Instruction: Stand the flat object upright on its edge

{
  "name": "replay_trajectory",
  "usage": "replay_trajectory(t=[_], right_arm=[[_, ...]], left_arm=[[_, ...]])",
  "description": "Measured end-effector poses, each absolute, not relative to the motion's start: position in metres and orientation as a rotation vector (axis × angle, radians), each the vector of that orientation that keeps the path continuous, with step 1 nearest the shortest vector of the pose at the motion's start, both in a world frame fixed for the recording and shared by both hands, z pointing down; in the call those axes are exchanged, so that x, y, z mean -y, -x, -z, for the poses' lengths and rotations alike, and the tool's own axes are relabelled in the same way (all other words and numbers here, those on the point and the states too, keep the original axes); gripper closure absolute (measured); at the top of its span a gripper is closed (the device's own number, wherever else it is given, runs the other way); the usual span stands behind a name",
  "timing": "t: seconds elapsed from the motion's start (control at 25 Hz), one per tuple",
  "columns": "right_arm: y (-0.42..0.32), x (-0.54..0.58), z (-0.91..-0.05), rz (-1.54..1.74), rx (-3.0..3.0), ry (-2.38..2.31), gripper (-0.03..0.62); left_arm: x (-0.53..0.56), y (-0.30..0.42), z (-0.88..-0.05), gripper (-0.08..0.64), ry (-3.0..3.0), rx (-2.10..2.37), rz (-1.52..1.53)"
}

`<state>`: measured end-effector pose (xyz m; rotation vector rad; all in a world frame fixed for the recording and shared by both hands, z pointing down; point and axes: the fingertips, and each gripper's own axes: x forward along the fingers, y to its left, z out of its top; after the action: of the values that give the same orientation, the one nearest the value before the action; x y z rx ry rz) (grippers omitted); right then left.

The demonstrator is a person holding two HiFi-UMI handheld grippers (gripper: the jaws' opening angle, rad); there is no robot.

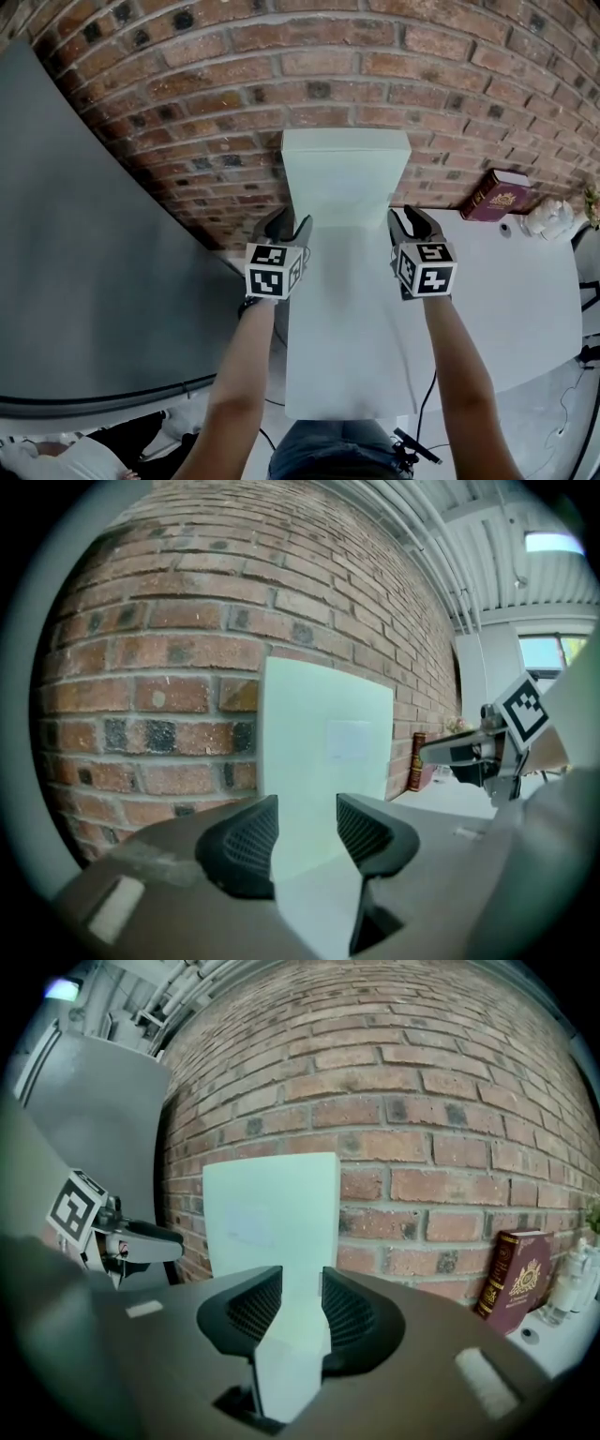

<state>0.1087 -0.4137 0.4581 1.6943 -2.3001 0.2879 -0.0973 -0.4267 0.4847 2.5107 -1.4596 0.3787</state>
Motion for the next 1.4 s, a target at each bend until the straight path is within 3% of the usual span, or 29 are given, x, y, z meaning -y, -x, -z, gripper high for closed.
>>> replay_trajectory(t=[0.48, 0.6, 1.4], right_arm=[[-0.117, 0.351, -0.417, -0.2, 2.366, -1.683, 0.575], [-0.12, 0.334, -0.404, -0.179, 2.399, -1.673, 0.592], [-0.114, 0.229, -0.308, 0.057, 2.577, -1.567, 0.594]], left_arm=[[0.367, 0.092, -0.432, 0.496, -2.503, 1.615, -0.268], [0.351, 0.089, -0.418, 0.56, -2.505, 1.65, -0.252], [0.242, 0.077, -0.328, 0.56, -2.591, 1.804, -0.195]])
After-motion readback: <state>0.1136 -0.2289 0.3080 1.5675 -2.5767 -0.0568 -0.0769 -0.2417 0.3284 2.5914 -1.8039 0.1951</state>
